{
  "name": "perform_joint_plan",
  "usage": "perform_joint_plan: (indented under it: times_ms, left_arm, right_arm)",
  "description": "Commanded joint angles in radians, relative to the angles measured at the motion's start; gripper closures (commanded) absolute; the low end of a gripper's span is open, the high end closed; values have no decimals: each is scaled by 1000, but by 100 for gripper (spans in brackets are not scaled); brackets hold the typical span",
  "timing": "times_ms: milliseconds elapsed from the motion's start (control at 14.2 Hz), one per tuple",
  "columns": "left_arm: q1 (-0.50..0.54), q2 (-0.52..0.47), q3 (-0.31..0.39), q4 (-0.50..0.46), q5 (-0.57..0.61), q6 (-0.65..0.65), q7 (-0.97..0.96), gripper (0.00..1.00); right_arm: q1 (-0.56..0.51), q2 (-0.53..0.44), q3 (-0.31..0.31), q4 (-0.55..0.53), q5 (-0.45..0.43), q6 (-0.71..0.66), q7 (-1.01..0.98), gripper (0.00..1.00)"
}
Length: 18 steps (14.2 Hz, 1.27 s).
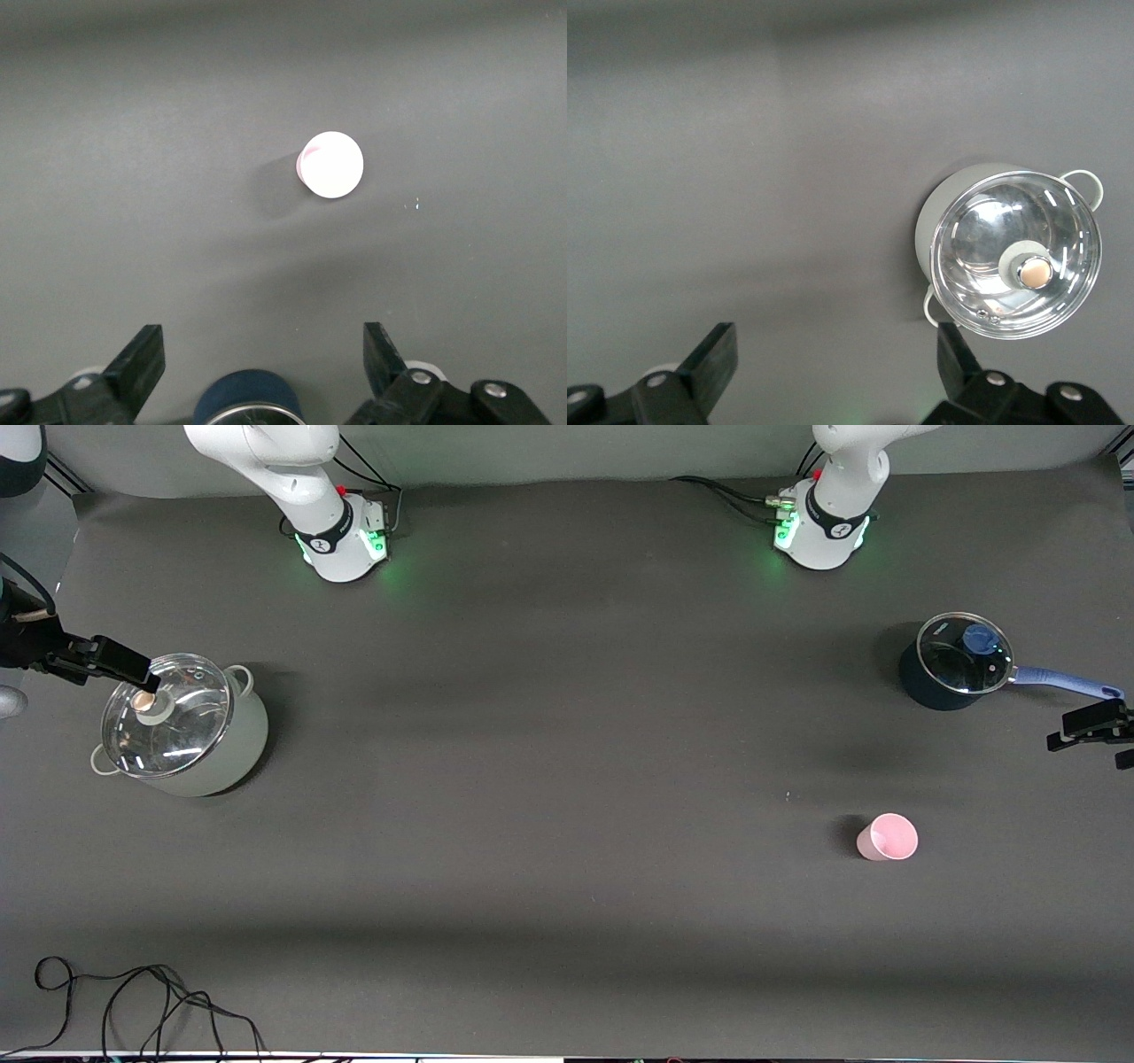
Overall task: Transfer pink cup from left to right arm
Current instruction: 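Move the left gripper down toward the pink cup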
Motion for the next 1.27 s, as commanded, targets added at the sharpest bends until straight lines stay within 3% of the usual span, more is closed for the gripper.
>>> perform_joint_plan:
  times_ms: [0,141,352,634,916,1198]
  left_arm:
    - [1,94,-8,100,-15,-8,83,0]
    - [1,129,-11,119,-27,-7,187,0]
    - [12,218,-9,122,-139,1,362,0]
    - [91,342,-11,112,-394,40,733,0]
    - [136,433,-12,103,-502,40,1006,0]
    - [188,481,-11,21,-694,44,1370,0]
  right_arm:
    - [6,8,-4,18,0,-15,-20,0]
    - [4,9,-4,19,0,-11,-20,0]
    - [12,22,-3,22,0,-4,-15,0]
    - [11,32,-3,30,0,29,-6,0]
    - [8,31,-4,30,2,29,-4,0]
    - [9,25,-4,27,2,28,-4,0]
